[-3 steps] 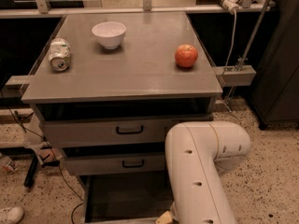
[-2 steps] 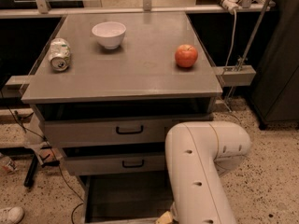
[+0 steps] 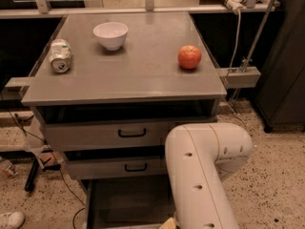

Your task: Open bottom drawer

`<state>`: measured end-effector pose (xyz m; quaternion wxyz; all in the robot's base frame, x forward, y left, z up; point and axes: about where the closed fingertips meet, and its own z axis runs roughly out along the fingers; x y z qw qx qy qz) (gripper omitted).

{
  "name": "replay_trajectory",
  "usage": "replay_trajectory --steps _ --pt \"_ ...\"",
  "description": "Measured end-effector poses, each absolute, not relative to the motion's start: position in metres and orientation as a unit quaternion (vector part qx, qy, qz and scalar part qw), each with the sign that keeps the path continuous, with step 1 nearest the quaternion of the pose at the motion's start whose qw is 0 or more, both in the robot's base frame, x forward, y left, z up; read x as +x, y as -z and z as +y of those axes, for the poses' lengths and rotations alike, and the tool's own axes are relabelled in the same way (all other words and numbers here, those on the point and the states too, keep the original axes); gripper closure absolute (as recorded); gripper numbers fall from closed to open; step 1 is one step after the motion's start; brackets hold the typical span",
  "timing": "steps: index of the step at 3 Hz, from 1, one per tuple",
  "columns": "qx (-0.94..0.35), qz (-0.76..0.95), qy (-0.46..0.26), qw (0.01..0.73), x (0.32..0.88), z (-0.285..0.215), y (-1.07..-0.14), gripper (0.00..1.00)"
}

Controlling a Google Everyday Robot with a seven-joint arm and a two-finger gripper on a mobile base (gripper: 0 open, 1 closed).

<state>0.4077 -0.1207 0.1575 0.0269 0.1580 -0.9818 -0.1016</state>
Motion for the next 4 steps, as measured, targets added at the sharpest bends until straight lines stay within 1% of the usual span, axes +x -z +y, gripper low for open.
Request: replay_trajectory --steps 3,4 --pt "0.155 -0.983 0.088 0.033 0.396 -0.125 -0.158 0.0" --pt "0.15 -0.984 0.081 0.041 0.383 -0.129 -0.158 0.0"
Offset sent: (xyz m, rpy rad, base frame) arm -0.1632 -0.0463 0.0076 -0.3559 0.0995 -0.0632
